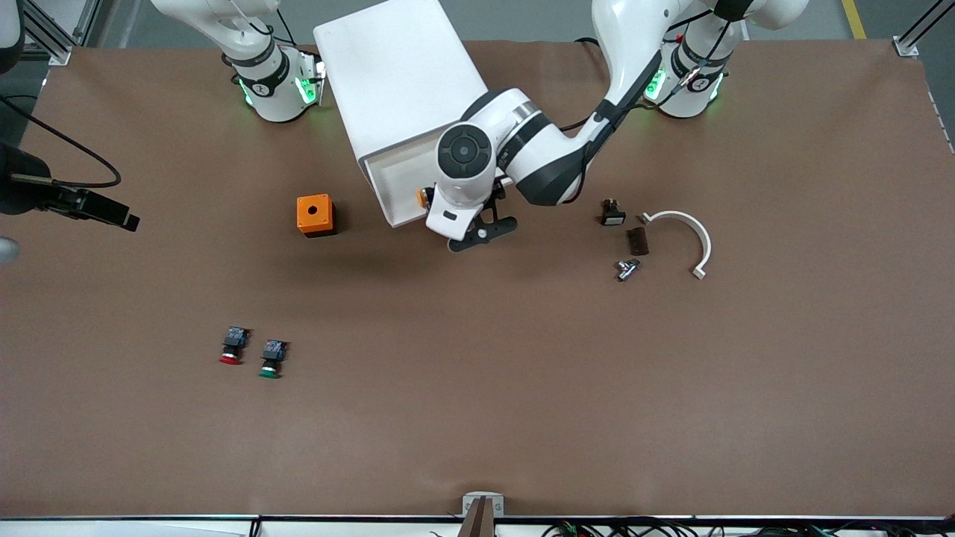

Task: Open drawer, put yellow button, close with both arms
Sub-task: 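Push the drawer closed with the left gripper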

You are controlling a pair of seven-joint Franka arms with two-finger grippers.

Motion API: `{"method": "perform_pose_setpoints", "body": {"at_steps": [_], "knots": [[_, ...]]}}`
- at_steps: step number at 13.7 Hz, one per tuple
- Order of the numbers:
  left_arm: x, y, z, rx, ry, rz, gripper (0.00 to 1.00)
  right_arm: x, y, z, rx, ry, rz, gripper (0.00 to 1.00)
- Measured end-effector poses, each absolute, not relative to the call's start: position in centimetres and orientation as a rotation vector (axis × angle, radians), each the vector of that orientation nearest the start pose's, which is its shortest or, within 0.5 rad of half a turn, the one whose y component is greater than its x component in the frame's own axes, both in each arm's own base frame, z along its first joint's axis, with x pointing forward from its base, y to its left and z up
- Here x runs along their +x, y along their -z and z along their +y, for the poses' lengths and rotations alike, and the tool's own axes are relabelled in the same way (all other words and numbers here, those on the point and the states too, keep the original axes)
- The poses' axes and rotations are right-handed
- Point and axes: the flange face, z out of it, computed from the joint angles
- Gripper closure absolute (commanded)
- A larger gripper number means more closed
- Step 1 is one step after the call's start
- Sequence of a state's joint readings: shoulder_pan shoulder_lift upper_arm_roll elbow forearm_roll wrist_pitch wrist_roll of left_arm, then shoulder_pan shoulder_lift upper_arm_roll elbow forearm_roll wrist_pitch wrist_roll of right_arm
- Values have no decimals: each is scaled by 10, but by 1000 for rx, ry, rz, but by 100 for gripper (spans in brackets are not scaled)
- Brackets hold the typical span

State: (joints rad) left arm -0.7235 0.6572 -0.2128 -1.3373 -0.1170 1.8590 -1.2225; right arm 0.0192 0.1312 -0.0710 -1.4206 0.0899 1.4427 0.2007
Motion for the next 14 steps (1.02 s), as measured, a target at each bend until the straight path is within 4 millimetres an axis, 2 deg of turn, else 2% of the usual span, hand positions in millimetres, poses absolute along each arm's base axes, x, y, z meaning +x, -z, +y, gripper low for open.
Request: {"method": "perform_pose_setpoints", "body": {"at_steps": [3,5,11,14], "knots": [[421,-342,-576,-3070,-469,-532,0,580,-610,-39,-3041,-164,284,0],[410,-340,-581,-3066,-495,-513,0,580,-611,-45,-3044,-157,203,0],[379,-336,-597,-3041,-553,-519,0,582,-618,-43,-3095,-117,132,0],[376,-334,-598,-3036,-558,-512,0,584,-627,-26,-3163,-61,76,0]]}}
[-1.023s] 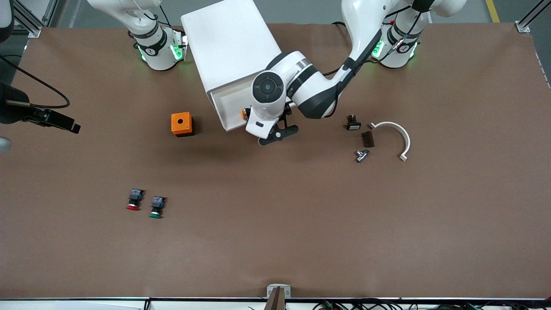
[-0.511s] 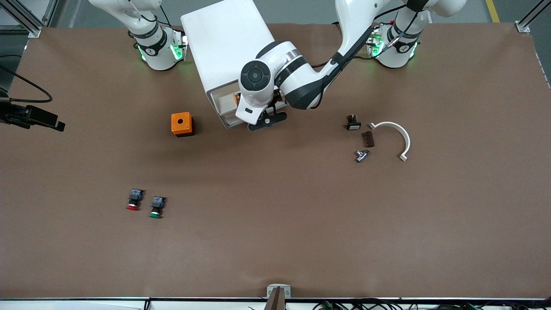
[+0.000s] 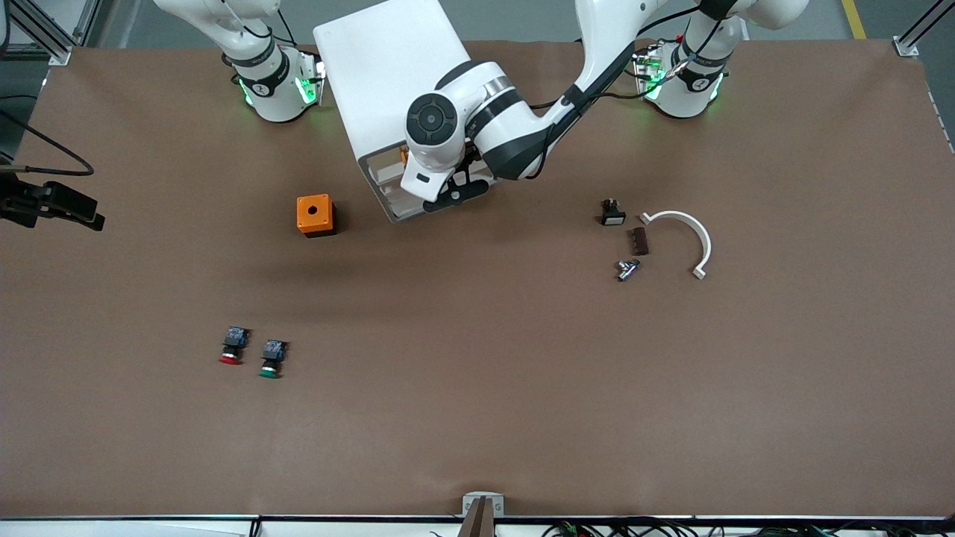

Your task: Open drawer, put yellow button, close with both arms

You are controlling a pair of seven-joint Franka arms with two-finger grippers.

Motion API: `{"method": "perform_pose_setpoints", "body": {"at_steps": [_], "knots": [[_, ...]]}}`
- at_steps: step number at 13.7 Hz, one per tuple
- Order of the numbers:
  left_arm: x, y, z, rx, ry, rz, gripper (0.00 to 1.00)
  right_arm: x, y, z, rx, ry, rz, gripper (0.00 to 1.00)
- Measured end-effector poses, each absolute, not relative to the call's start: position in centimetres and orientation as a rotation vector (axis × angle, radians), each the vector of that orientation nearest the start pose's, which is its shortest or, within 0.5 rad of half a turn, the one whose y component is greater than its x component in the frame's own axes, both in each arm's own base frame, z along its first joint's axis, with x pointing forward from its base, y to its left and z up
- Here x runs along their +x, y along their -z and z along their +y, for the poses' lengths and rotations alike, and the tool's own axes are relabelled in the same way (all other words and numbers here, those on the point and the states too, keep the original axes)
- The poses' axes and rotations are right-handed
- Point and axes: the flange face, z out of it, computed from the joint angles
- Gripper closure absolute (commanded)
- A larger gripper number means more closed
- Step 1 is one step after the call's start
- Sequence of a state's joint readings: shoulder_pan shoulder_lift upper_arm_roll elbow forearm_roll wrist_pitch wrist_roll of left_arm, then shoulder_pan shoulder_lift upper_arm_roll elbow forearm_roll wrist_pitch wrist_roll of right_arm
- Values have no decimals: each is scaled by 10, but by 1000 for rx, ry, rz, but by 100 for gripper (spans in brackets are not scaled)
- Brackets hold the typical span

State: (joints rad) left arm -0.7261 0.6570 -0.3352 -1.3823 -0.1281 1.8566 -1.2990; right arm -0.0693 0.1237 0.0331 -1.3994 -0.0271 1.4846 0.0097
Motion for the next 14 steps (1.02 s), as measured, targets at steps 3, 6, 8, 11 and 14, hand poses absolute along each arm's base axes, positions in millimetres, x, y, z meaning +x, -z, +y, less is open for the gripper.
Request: {"method": "perform_pose_setpoints", "body": {"at_steps": [3,6,8,11,14], "knots": [[372,-330,-598,-3028,-563,-505,0,581,-632,-33,-3160,-47,95,0],[411,-337,-572,-3030,-513,-589,0,581,-631,-34,-3159,-48,99,0],[478,-351,-516,-3021,-421,-728,0,581,-631,-32,-3159,-48,93,0],[563,-376,-419,-3005,-290,-891,0,581,-631,-30,-3159,-47,86,0],[612,-410,-339,-3008,-201,-996,0,580,-633,-28,-3159,-43,81,0]]}}
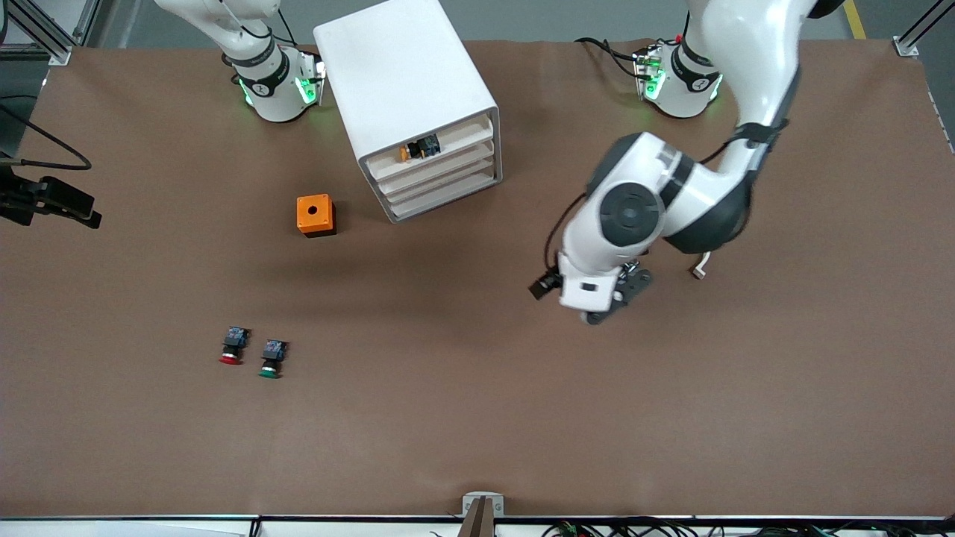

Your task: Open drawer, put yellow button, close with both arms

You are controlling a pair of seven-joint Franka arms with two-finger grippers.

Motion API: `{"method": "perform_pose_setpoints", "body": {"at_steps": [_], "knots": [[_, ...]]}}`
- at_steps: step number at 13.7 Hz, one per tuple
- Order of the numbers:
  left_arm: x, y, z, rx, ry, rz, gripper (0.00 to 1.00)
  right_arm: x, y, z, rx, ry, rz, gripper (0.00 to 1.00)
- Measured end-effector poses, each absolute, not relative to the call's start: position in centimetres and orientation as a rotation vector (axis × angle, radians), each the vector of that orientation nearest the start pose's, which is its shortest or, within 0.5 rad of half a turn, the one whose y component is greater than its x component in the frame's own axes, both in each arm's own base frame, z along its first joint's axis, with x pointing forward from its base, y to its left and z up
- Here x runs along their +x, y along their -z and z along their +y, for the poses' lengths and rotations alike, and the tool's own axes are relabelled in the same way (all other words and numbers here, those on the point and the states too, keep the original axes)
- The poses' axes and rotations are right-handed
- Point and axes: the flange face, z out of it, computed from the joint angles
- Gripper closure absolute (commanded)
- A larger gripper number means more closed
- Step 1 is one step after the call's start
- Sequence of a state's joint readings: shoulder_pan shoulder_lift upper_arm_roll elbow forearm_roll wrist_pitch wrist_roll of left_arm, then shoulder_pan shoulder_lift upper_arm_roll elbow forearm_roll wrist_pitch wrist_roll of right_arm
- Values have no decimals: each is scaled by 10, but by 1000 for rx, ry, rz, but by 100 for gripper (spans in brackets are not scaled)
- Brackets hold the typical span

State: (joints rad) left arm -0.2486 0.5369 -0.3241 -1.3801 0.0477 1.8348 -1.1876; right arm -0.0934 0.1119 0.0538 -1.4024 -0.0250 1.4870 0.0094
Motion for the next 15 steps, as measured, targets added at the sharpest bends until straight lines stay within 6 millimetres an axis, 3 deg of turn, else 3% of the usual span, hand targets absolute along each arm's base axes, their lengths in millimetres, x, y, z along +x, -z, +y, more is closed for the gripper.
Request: {"method": "perform_pose_setpoints", "body": {"at_steps": [2,5,8,11,15], "knots": [[622,-424,-299,-2953,-144,-957,0,580,-633,-28,-3159,-43,80,0],[625,-432,-275,-2876,-75,-895,0,580,-633,-28,-3159,-43,80,0],[638,-445,-238,-2916,-58,-775,0,581,-634,-27,-3160,-5,78,0],[639,-487,-191,-2938,-42,-663,0,577,-631,-26,-3162,98,74,0],[619,-558,-144,-2963,-3,-447,0,559,-631,-26,-3167,138,29,0]]}}
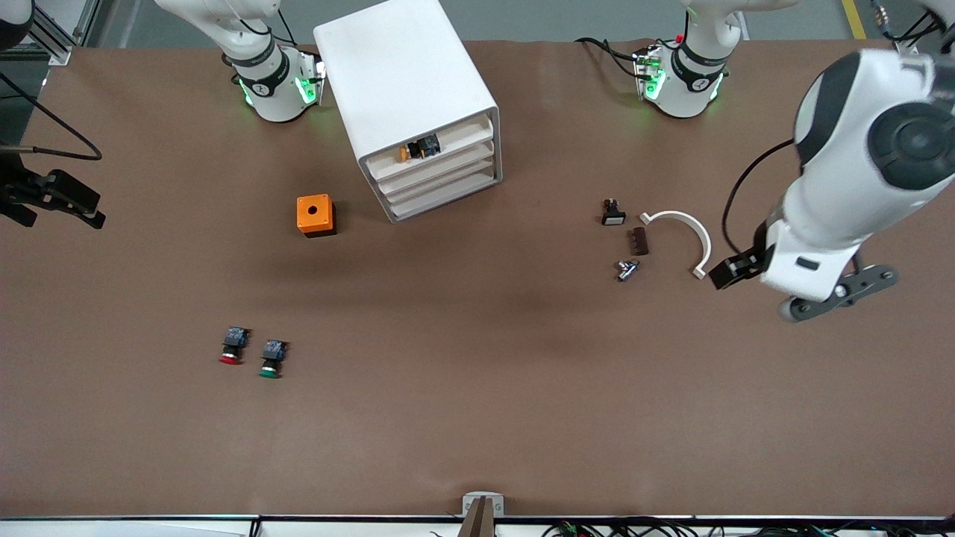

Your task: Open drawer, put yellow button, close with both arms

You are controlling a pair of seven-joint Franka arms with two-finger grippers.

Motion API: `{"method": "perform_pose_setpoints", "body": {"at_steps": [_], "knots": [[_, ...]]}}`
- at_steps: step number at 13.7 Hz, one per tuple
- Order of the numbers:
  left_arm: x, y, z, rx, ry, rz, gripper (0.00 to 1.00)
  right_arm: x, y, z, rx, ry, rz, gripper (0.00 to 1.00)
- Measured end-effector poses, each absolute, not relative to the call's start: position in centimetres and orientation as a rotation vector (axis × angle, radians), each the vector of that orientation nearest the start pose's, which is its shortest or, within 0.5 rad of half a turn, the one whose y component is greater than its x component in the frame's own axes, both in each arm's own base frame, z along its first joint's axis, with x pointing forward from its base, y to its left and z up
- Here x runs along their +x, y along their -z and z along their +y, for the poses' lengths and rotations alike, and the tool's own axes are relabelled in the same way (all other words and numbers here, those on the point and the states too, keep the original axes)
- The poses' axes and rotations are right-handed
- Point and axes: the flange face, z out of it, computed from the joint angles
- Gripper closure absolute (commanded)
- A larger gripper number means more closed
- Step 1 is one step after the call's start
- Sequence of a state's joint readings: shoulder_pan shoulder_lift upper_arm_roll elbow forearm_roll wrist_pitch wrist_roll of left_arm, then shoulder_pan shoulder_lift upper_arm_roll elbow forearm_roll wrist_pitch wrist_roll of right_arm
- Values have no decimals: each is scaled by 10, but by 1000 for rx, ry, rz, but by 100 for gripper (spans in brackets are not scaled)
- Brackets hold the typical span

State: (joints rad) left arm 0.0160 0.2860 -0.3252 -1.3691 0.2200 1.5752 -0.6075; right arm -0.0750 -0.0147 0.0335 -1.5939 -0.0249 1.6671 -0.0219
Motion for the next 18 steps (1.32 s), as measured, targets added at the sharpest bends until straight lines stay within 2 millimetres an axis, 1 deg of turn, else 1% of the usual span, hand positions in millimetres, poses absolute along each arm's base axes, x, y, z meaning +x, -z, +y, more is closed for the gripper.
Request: {"method": "perform_pose_setpoints", "body": {"at_steps": [1,3,5,7,8,10,12,15,18], "knots": [[615,-569,-132,-2967,-1,-394,0,557,-632,-28,-3167,144,18,0],[611,-584,-112,-2975,7,-310,0,557,-631,-33,-3167,145,12,0],[605,-599,-105,-2998,23,-243,0,557,-629,-33,-3167,141,6,0],[592,-618,-101,-3018,11,-222,0,557,-628,-30,-3167,140,0,0],[586,-628,-96,-3032,15,-211,0,557,-628,-30,-3167,140,-2,0],[575,-645,-78,-3049,20,-146,0,557,-628,-28,-3167,140,-5,0],[562,-654,-63,-3049,-5,-97,0,557,-628,-28,-3167,137,-8,0],[539,-656,-60,-3038,-31,-86,0,554,-627,-28,-3167,104,-7,0],[528,-661,-52,-3034,-35,-82,0,553,-628,-28,-3167,99,-7,0]]}}
